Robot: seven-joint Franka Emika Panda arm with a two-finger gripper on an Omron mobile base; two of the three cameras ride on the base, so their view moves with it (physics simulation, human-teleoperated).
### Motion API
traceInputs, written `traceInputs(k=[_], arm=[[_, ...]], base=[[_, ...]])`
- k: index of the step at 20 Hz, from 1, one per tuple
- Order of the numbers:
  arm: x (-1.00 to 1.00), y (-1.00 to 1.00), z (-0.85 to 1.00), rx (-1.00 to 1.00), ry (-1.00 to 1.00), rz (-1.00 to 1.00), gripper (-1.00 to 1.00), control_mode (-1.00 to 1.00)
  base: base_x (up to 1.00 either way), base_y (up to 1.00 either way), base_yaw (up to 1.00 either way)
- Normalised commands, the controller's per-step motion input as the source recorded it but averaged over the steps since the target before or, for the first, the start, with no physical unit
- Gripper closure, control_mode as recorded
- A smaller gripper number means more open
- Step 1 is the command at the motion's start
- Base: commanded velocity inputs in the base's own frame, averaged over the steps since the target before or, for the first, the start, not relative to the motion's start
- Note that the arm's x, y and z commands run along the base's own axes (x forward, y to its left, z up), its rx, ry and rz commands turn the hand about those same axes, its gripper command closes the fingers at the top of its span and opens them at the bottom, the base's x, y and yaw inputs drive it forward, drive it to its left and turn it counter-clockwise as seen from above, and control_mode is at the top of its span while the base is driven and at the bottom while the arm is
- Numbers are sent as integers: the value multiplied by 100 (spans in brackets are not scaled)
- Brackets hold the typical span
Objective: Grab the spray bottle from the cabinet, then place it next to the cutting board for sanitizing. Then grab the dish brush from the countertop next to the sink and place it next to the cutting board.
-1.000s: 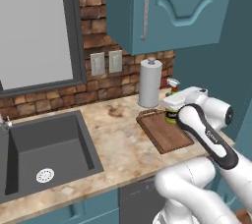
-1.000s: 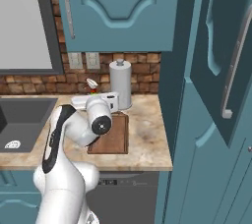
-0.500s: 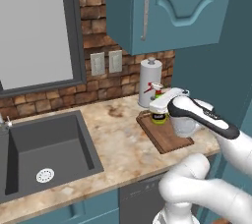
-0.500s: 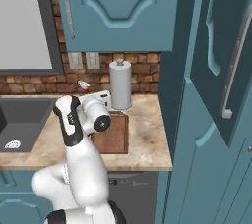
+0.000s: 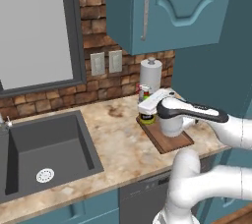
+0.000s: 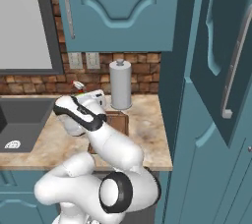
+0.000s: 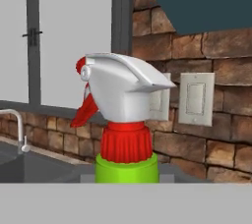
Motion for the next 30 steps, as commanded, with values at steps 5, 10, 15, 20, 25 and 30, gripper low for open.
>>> traceInputs(k=[5,10,15,20,25,30], arm=[[1,36,-21,0,-3,1,100,-100],[11,29,-26,1,0,0,100,-100],[0,28,-21,2,0,0,100,-100],[0,31,-27,0,0,0,100,-100],[0,38,-37,0,0,0,100,-100],[0,19,-39,0,0,0,100,-100]], base=[[0,0,0],[0,0,0],[0,0,0],[0,0,0],[0,0,0],[0,0,0]])
